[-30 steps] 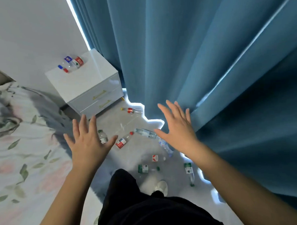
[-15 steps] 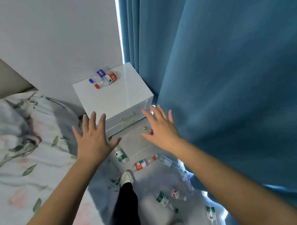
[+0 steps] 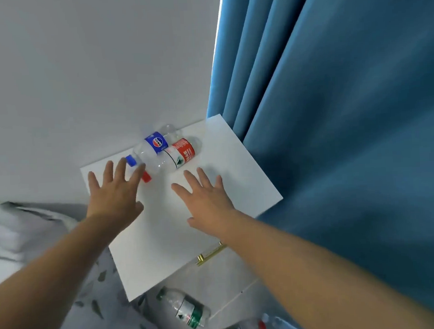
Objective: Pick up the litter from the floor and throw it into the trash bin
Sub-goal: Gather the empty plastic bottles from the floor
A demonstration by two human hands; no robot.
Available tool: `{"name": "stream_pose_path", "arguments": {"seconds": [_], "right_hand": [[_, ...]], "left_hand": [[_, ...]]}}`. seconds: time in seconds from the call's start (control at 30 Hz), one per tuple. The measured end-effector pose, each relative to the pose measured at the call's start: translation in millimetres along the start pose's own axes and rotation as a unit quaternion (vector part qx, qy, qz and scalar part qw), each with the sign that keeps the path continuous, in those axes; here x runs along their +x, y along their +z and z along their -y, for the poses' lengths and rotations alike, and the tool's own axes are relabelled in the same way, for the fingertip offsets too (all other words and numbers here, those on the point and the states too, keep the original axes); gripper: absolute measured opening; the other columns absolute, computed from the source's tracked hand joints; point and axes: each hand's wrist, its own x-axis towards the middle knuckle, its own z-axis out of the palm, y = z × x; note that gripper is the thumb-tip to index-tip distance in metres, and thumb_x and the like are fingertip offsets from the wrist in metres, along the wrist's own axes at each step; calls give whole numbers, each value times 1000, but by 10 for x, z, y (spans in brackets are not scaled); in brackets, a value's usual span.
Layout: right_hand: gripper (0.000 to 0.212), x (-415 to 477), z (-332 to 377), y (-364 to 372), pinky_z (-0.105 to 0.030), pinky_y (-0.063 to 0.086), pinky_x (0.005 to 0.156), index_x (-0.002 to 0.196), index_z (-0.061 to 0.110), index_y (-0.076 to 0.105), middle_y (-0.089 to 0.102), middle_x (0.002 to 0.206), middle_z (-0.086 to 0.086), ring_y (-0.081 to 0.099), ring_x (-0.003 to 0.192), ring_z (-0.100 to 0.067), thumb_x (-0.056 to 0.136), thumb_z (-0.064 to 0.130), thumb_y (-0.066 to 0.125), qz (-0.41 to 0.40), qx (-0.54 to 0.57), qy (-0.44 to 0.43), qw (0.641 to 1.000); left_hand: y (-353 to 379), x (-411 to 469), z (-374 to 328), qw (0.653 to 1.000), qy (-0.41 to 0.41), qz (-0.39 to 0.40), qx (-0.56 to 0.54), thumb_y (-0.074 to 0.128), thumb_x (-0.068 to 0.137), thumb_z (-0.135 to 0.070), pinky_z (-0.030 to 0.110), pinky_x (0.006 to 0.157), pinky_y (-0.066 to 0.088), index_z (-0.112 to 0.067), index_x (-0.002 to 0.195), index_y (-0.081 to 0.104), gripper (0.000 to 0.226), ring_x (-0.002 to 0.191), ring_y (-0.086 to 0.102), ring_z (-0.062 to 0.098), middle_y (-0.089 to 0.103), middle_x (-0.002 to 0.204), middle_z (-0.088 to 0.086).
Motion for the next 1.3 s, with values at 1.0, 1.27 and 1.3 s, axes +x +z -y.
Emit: {"name": "stream_pose_path", "arguments": {"seconds": [1.0,1.27,1.3], "right_hand": [[74,510,-226,487,-52,37,108,149,39,17,-15,160,-3,4,146,-41,91,31,62,-49,137,141,979],[69,292,-234,638,-36,49,94,142,42,32,0,156,-2,41,117,-28,89,8,62,-93,230,194,949],[67,154,-261,632,-36,49,95,141,42,34,1,155,-1,40,117,-27,90,9,61,-82,232,187,951]], "left_hand": [[347,509,-377,950,-45,-86,-296,75,72,-43,40,71,51,-26,136,32,79,102,54,35,36,134,11],[464,574,-701,919,-90,0,-383,64,85,-18,33,67,46,-40,143,19,76,76,52,28,41,110,12],[460,476,-689,925,-82,9,-372,63,87,-17,34,66,45,-40,143,19,75,75,52,28,41,110,13]]}}
